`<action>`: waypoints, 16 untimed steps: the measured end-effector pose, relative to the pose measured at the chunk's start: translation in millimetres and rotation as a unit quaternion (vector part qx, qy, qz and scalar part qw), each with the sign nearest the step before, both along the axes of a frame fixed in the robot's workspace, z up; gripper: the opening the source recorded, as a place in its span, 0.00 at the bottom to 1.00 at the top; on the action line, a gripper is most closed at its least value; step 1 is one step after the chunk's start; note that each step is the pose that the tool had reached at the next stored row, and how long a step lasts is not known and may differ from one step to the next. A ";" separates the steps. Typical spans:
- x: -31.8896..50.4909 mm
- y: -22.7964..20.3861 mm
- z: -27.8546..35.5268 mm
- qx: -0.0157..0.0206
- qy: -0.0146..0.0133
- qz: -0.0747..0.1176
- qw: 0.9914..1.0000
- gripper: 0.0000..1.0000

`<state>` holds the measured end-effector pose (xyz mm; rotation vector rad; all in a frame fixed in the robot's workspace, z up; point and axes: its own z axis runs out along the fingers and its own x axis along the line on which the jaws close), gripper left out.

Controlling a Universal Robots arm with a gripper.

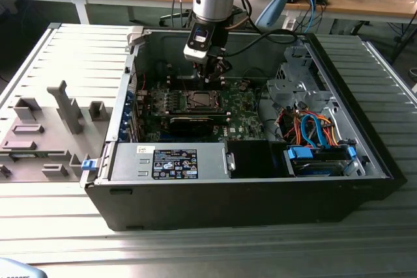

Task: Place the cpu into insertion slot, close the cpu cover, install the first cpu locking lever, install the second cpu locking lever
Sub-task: 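Install the first cpu locking lever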

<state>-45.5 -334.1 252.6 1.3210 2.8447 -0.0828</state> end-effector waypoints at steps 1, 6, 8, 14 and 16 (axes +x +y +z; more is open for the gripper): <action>0.0 0.0 0.0 0.000 0.000 0.001 1.000 0.11; 0.0 0.0 0.0 0.000 0.000 0.007 1.000 0.11; 0.0 0.0 0.0 0.000 0.000 0.010 1.000 0.11; 0.0 0.0 0.0 0.000 0.000 0.022 1.000 0.11; 0.0 0.0 0.0 0.000 0.000 0.025 1.000 0.11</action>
